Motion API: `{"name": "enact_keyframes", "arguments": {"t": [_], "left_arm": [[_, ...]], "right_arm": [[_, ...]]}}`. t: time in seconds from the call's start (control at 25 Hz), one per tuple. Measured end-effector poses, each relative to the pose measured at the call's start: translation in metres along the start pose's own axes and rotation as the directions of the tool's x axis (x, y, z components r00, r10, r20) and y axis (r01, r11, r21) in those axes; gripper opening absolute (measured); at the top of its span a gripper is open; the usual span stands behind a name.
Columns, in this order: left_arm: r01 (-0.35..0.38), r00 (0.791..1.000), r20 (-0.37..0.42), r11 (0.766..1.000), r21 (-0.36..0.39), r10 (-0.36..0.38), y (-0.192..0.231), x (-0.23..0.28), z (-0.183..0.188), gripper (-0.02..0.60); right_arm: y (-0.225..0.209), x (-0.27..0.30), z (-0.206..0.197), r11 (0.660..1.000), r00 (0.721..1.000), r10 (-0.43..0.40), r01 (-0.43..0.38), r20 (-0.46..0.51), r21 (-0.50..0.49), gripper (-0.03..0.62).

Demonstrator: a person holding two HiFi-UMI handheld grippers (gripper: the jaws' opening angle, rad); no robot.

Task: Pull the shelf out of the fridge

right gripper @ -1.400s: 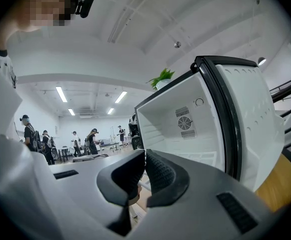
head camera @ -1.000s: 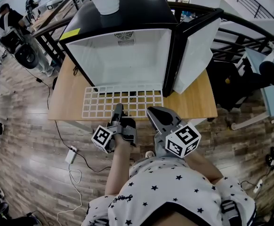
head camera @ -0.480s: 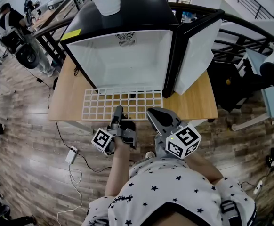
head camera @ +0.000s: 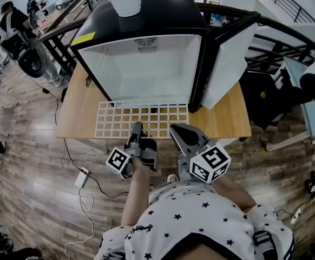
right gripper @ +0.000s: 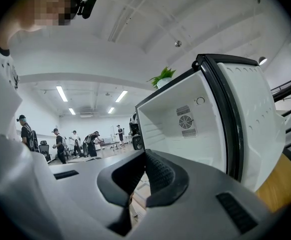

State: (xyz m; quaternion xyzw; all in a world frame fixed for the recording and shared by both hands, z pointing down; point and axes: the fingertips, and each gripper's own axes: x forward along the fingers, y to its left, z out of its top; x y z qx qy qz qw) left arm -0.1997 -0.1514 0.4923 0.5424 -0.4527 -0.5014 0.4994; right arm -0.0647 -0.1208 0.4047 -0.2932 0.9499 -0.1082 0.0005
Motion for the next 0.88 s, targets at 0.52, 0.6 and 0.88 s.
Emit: {"name": "enact_keyframes", "arguments": {"t": [0.52,0.6,0.88], "left_arm": [[-0.009,1.0,-0.007,1.0,-0.001,0.009,0.0045,0.0015,-0.001,0.031],[-0.011,1.0,-0.007,1.0,0.001,0.011,0.0058,0.0016,-0.0003,0.031],[-0.008,1.0,-0.008,1.0,0.004,0.008,0.007,0.005,0.0014,0.031]], "right_arm": [[-0.0029,0.0026,-0.0007,1.0,1.0,-0.01,0.01,0.001,0.004,0.02],[-0.0027,0.0038,-0.0011,1.0,1.0,-0.01,0.01,0.0,0.004,0.02],[-0.0035,0.0079,-0.0012,1.0,1.0,-0.006,0.006,0.003,0.002,0.02]]}}
